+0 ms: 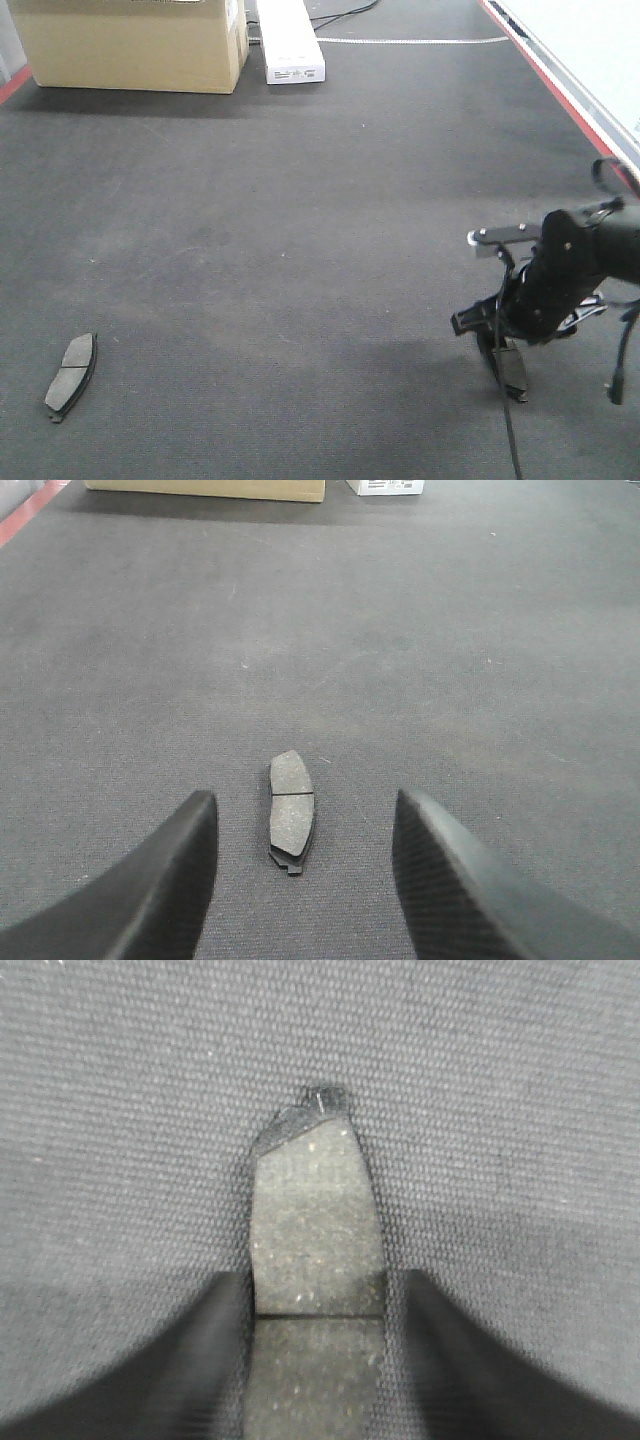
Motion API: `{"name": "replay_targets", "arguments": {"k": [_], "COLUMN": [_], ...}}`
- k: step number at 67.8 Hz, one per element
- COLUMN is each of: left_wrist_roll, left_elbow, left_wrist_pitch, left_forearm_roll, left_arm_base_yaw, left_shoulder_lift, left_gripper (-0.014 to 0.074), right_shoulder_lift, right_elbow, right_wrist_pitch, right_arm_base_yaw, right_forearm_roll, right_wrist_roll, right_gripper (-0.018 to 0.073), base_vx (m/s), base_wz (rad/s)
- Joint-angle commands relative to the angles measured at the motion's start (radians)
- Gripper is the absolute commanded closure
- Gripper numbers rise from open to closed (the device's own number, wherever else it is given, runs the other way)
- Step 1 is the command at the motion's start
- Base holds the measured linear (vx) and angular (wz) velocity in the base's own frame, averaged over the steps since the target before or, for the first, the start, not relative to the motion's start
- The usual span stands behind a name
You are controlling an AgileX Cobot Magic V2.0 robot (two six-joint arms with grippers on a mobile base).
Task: Move and align brake pads A on conveyor
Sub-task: 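Open the right gripper to set its brake pad on the belt, then raise both empty grippers away from the conveyor belt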
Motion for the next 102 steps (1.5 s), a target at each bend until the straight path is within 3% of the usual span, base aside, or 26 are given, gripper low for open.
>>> {"name": "replay_targets", "arguments": {"k": [1, 11, 27, 60, 81, 102], "left_wrist_roll": [-0.004, -0.004, -0.004, -0.004, -0.004, -0.004], "left_elbow": [-0.023, -0.023, -0.023, -0.023, -0.023, -0.023], "left_wrist_pitch": [-0.073, -0.073, -0.073, -0.073, -0.073, -0.073], "left_forearm_roll": [-0.002, -0.002, -0.002, -0.002, -0.002, -0.002], "left_arm_base_yaw": [-0.004, -0.004, -0.004, -0.004, -0.004, -0.004], "left_shoulder_lift": [0.010, 0.010, 0.010, 0.010, 0.010, 0.010], "left_gripper": [0.0225, 0.0225, 0.0225, 0.0225, 0.0225, 0.0225], "right_shoulder_lift": [-0.122, -0.280, -0.645, -1.443, -1.527, -1.527], "right_elbow": [-0.025, 0.031, 0.263, 0.561, 0.683, 0.685], "right_wrist_pitch": [-0.030, -0.052, -0.168, -0.173, -0.340, -0.332], "right_arm_base_yaw": [-0.005, -0.005, -0.005, -0.005, -0.005, -0.005], "right_forearm_roll": [0.007, 0.019, 0.019, 0.007, 0.017, 0.037], "right_wrist_roll": [0.003, -0.001, -0.001, -0.007, -0.003, 0.000], "right_gripper": [0.0054, 0.0054, 0.0054, 0.0054, 0.0054, 0.0054], "base_vx": [0.00, 0.00, 0.00, 0.00, 0.00, 0.00], "base_wz": [0.00, 0.00, 0.00, 0.00, 0.00, 0.00]}}
